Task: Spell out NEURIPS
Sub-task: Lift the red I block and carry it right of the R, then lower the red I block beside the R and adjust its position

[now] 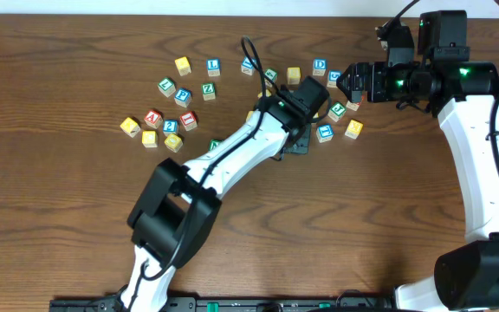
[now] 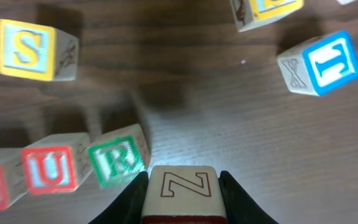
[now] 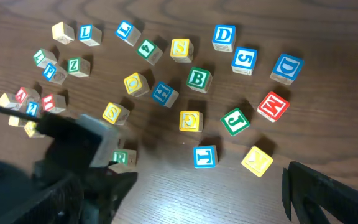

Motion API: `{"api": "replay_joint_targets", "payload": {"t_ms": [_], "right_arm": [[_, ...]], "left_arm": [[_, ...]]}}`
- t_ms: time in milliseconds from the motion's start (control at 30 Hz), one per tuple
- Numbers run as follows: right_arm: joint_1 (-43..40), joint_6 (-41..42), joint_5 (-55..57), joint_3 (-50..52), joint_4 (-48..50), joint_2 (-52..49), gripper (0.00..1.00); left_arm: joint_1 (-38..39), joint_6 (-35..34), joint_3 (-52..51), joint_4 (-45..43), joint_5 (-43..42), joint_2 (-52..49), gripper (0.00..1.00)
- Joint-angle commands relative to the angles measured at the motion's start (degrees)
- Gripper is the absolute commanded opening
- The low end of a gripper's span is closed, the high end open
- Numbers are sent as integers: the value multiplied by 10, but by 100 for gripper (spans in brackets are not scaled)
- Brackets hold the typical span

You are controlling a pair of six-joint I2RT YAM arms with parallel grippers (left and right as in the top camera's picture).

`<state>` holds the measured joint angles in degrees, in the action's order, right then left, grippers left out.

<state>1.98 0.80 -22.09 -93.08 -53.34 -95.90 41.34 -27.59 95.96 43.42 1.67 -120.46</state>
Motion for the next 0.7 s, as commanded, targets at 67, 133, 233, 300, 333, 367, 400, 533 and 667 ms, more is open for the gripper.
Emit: {"api": "replay_joint_targets", "payload": {"t_ms": [67,133,233,300,333,367,400,533,667], "right_arm": [[-4,-7,1,-9,-1,0,99],[-4,-7,1,-9,-1,0,99],[-4,-7,1,-9,-1,0,99],[-4,-7,1,-9,-1,0,99],[-4,-7,1,-9,-1,0,99],[-4,-7,1,-9,-1,0,99],[-4,-7,1,-9,-1,0,99],[-4,-7,1,-9,-1,0,99],[-4,-7,1,-9,-1,0,99]], "left_arm": [[-4,-19,-5,-19,7,-29,27],[-4,-20,-5,-25,7,-38,27],[-4,-24,-5,-28,7,-47,27],[-4,-28,-5,-29,7,-50,27],[-4,-28,-5,-31,7,-51,27],[-4,-28,-5,-32,7,-52,27],[-4,-28,-5,-33,7,-54,27],[-4,-28,-5,-33,7,-61,27],[-4,-32,-5,-35,7,-69,27]]}}
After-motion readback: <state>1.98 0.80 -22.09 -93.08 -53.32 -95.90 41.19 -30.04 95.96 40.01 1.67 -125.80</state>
